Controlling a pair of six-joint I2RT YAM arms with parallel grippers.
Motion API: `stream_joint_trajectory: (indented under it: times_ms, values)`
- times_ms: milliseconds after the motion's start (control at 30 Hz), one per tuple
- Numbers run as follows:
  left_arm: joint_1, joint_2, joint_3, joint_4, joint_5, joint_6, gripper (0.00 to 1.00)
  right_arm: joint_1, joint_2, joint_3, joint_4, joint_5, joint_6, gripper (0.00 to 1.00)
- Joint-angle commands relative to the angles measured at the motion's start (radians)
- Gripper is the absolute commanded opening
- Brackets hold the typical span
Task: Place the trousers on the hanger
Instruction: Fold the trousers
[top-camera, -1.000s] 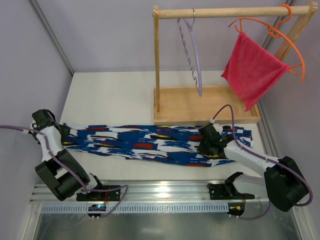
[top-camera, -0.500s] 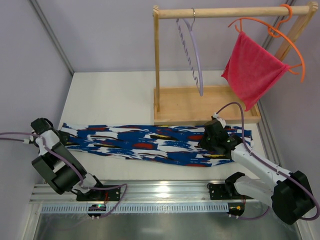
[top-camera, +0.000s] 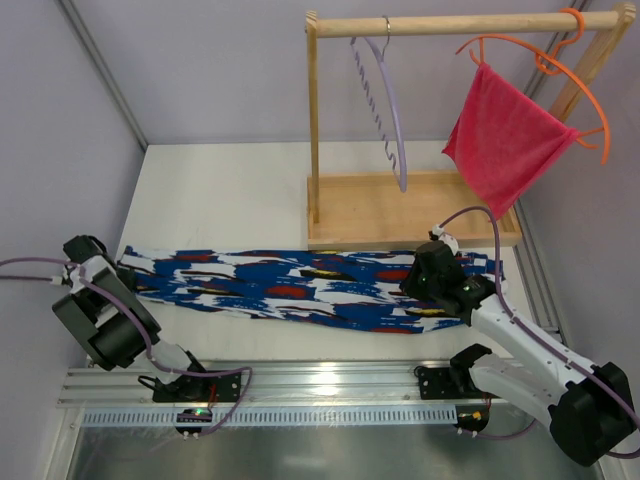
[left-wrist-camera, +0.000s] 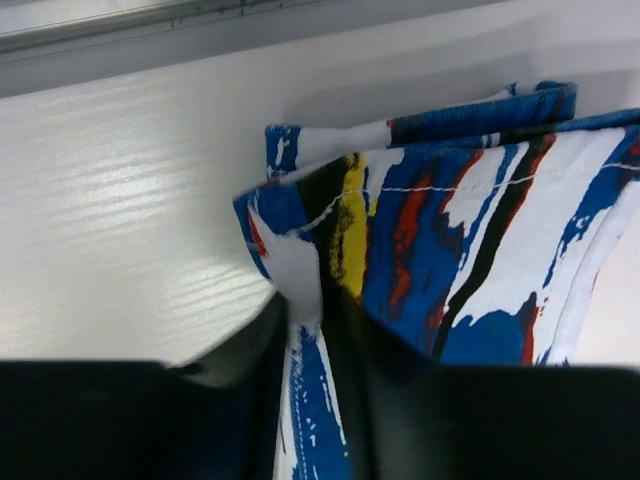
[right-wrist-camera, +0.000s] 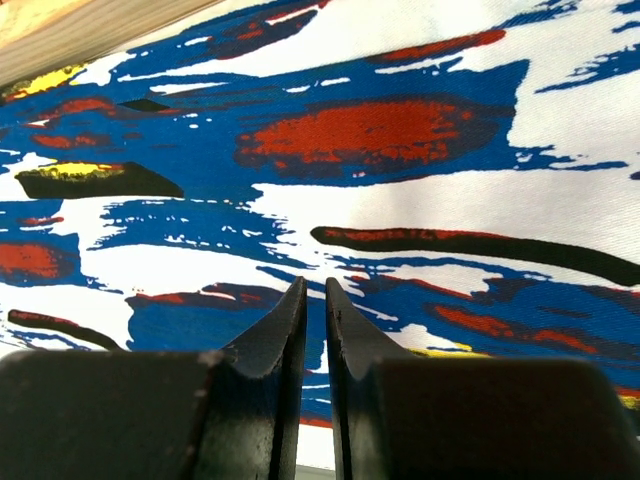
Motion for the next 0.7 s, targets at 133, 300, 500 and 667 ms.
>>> stream_joint_trajectory:
  times_ms: [133,300,500,667]
  values:
    - [0.007,0.049,0.105,-0.049,-0.004,0.032,0.01,-0.007,-0.040,0.040,-0.048,0.035,-0.033,0.16]
    - [-0.082,-0.025,0.139,-0.118,-0.073,0.069,0.00,-0.013,-0.068,0.049,-0.061,0.029,-0.036,0.16]
    - [-0.452,-0.193,0.140,-0.178,-0.202,0.115,0.01,-0.011,-0.088,0.063,-0.062,-0.017,-0.028,0.17]
    - [-0.868,-0.375,0.013,-0.232,-0.305,0.085,0.01,-0.013,-0.118,0.072,-0.062,-0.070,-0.057,0.27]
